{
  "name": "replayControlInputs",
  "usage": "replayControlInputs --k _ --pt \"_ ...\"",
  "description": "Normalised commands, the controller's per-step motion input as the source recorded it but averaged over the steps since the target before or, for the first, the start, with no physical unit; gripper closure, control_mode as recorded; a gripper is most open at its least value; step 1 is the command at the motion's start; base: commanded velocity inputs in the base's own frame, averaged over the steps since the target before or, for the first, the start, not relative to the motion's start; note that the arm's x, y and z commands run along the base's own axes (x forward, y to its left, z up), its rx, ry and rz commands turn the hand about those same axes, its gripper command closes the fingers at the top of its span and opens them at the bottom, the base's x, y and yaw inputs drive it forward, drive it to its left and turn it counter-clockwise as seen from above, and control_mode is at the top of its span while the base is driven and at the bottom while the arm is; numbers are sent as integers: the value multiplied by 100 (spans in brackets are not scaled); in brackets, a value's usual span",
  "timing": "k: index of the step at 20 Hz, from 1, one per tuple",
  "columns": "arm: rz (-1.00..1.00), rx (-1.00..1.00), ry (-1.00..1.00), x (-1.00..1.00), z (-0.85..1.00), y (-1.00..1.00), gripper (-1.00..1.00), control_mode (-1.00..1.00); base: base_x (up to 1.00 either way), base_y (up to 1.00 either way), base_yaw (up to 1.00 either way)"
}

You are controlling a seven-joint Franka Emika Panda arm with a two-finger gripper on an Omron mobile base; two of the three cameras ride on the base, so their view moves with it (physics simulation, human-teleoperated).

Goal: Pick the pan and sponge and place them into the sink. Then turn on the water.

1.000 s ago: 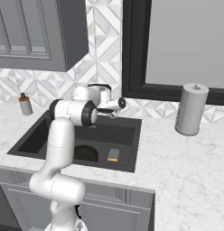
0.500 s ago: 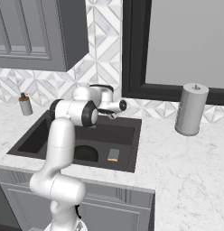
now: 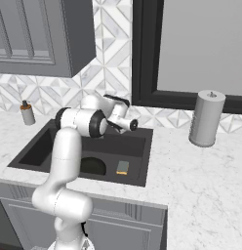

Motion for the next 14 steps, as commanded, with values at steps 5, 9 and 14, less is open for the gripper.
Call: replayControlInputs --k 5,9,14 --pt "-8 15 6 6 0 -16 100 -100 0 0 0" --pt "0 3 2 1 0 -9 100 -100 0 0 0" --pt "0 0 0 0 0 0 100 -100 0 0 0"
